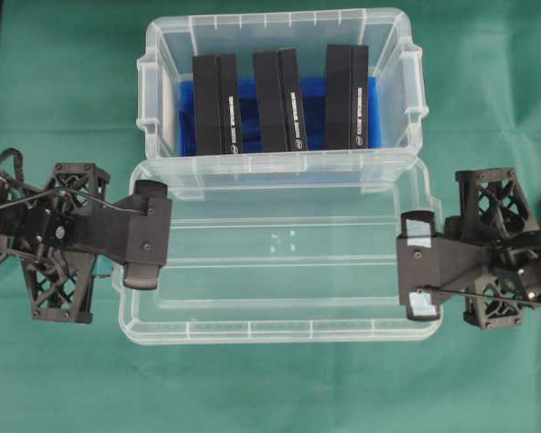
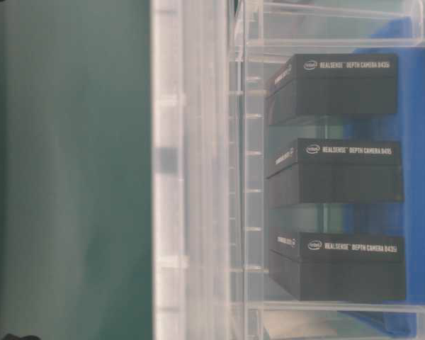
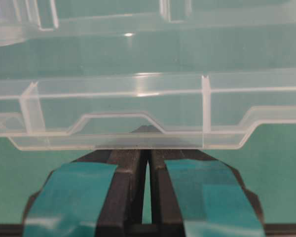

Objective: Clamp the lid of the box with both arms, then lift and open it.
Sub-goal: 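Lower the lid onto the table in front of the box and release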

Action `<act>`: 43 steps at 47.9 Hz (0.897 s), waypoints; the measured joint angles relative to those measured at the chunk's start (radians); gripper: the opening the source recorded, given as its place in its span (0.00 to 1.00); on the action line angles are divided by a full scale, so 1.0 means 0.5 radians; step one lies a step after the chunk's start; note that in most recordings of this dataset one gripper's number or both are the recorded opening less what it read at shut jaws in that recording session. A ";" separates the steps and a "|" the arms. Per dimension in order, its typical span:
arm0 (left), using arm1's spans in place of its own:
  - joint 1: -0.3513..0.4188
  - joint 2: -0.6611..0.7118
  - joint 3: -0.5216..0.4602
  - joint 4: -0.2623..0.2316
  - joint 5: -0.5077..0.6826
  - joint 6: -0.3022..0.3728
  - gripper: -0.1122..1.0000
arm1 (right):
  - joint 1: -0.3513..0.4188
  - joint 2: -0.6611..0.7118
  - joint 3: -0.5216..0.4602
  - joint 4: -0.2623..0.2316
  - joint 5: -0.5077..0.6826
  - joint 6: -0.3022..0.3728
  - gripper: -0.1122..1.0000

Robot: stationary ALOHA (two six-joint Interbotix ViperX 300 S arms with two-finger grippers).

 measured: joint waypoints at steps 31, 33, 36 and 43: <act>-0.206 0.350 0.071 0.000 -0.252 -0.190 0.11 | 0.055 0.304 0.110 0.058 -0.319 0.089 0.10; -0.206 0.380 0.095 0.000 -0.316 -0.193 0.11 | 0.058 0.322 0.141 0.058 -0.362 0.123 0.10; -0.209 0.420 0.129 0.000 -0.396 -0.199 0.11 | 0.058 0.341 0.187 0.055 -0.426 0.169 0.10; -0.206 0.482 0.169 0.000 -0.522 -0.206 0.11 | 0.055 0.365 0.301 0.055 -0.611 0.273 0.10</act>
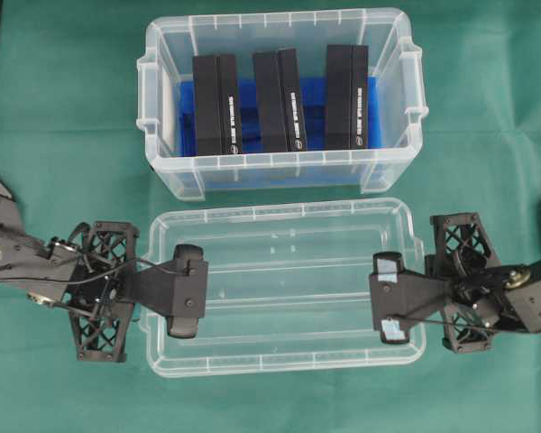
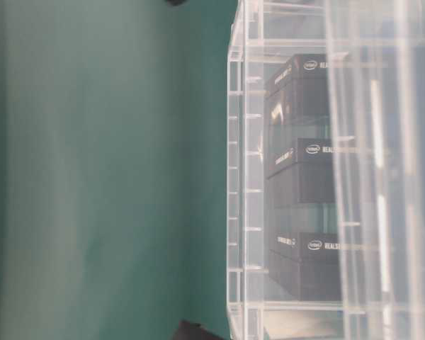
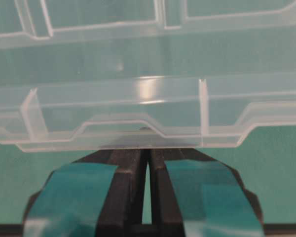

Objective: Clamp the lid of the box with both arms, then lift and open it.
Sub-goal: 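Lower the lid onto the table in front of the box and release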

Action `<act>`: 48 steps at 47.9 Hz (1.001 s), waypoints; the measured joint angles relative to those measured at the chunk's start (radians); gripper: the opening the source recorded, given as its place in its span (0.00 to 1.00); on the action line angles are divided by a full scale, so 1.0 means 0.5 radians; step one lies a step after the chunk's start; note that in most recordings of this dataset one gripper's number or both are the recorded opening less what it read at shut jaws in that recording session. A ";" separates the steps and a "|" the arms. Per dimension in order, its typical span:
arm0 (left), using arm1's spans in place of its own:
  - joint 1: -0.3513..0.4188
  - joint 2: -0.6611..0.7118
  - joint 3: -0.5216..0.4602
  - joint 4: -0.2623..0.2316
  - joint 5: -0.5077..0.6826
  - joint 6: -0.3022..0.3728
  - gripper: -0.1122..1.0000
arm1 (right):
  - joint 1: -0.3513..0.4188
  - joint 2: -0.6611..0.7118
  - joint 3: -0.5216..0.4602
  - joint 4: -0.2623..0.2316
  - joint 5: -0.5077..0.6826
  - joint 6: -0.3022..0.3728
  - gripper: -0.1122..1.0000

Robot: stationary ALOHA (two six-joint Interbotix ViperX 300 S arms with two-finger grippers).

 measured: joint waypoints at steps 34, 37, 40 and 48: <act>0.015 0.040 0.193 0.000 -0.328 0.000 0.11 | -0.040 0.144 0.166 -0.012 -0.423 0.129 0.10; 0.012 0.043 0.193 0.000 -0.331 0.000 0.11 | -0.043 0.144 0.169 -0.012 -0.426 0.129 0.10; 0.015 0.040 0.199 -0.006 -0.331 0.000 0.11 | -0.040 0.144 0.166 -0.012 -0.423 0.129 0.10; 0.021 0.012 0.242 -0.018 -0.328 0.003 0.11 | -0.046 0.120 0.199 0.003 -0.414 0.132 0.10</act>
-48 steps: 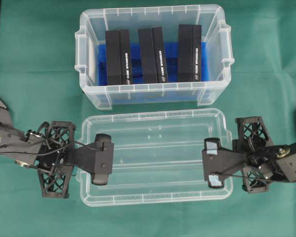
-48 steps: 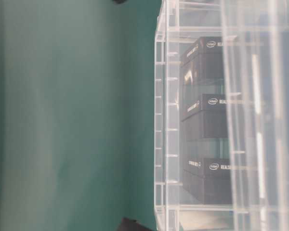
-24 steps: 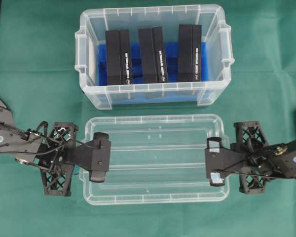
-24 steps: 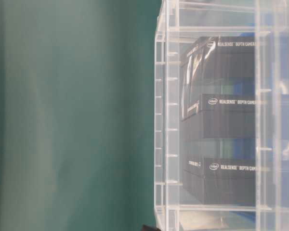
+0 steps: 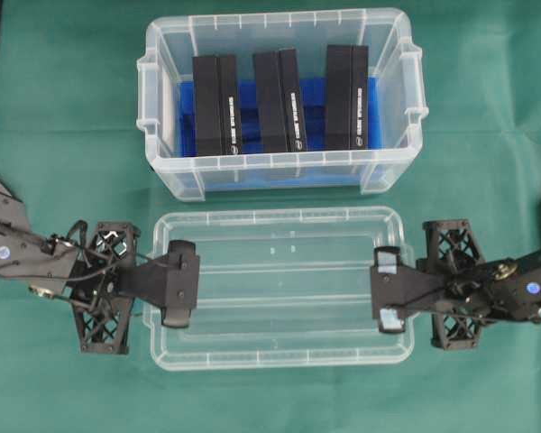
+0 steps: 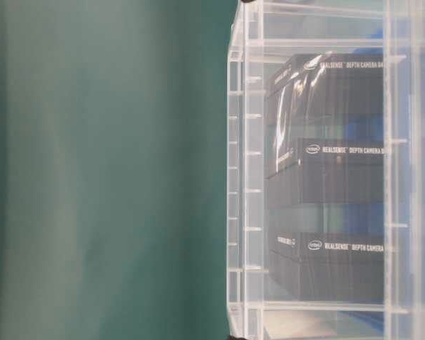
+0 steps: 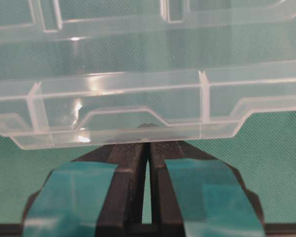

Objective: Clamp the lid of the box with both arms, then lift and open it.

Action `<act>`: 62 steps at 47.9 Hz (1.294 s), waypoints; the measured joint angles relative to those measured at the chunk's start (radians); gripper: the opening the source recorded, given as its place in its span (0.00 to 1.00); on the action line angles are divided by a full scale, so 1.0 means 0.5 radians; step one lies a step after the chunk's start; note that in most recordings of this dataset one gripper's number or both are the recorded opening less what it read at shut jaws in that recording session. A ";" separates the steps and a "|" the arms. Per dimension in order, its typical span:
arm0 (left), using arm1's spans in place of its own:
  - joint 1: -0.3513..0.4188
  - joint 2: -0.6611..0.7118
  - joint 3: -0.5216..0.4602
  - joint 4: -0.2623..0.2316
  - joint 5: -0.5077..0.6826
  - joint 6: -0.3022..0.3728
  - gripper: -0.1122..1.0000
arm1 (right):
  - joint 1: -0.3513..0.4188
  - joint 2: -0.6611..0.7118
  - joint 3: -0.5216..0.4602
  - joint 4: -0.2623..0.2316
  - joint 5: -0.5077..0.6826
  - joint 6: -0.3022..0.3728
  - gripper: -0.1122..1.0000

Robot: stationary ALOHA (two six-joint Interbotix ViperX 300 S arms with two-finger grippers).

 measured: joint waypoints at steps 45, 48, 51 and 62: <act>-0.107 -0.442 0.196 -0.006 0.064 0.012 0.11 | 0.107 -0.448 0.187 0.061 0.120 0.028 0.10; -0.132 -0.466 0.126 -0.006 0.098 0.012 0.11 | 0.132 -0.457 0.098 0.061 0.199 0.028 0.10; -0.169 -0.491 0.058 -0.003 0.135 0.018 0.11 | 0.163 -0.466 0.000 0.064 0.288 0.028 0.10; -0.304 -0.528 -0.147 0.021 0.221 0.037 0.11 | 0.255 -0.469 -0.261 0.055 0.506 0.028 0.10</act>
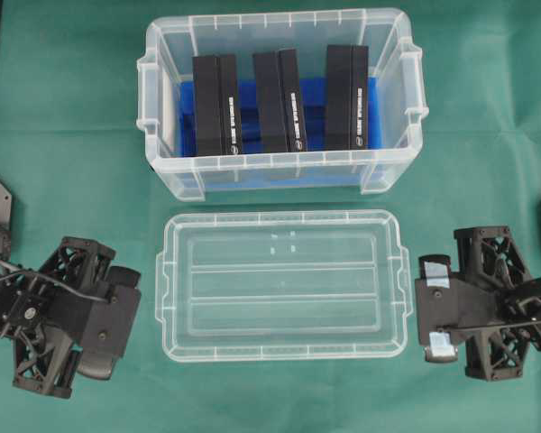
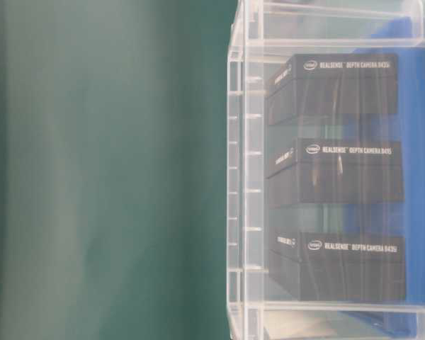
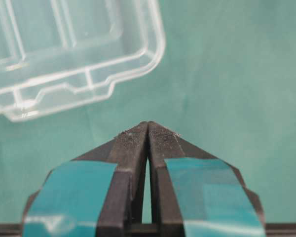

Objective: Clamp the lid of the box with both arms, then lift and open it.

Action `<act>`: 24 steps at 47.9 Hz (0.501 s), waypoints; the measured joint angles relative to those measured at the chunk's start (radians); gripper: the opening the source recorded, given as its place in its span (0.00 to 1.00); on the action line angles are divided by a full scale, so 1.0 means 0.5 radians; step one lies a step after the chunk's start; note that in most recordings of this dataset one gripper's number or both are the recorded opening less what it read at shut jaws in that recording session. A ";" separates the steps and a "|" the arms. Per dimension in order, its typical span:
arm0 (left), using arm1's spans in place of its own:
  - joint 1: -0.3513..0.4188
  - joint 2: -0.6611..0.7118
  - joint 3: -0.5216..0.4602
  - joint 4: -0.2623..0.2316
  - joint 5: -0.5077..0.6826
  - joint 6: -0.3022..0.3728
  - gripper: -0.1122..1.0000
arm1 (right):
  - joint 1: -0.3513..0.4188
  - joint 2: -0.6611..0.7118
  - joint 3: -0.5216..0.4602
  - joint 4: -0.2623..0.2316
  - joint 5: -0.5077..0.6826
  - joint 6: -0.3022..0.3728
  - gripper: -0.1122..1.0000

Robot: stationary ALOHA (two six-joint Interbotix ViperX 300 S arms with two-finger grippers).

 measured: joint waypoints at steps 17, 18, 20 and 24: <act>0.003 -0.037 -0.209 0.025 0.000 0.331 0.11 | 0.003 -0.064 -0.172 -0.169 0.000 -0.015 0.10; 0.006 -0.049 -0.230 0.025 -0.006 0.365 0.11 | 0.000 -0.080 -0.187 -0.199 0.000 -0.015 0.10; 0.018 -0.067 -0.270 0.025 -0.021 0.442 0.11 | 0.000 -0.110 -0.212 -0.273 -0.003 -0.015 0.10; 0.061 -0.110 -0.328 0.028 -0.074 0.595 0.11 | 0.000 -0.184 -0.264 -0.423 0.000 -0.015 0.10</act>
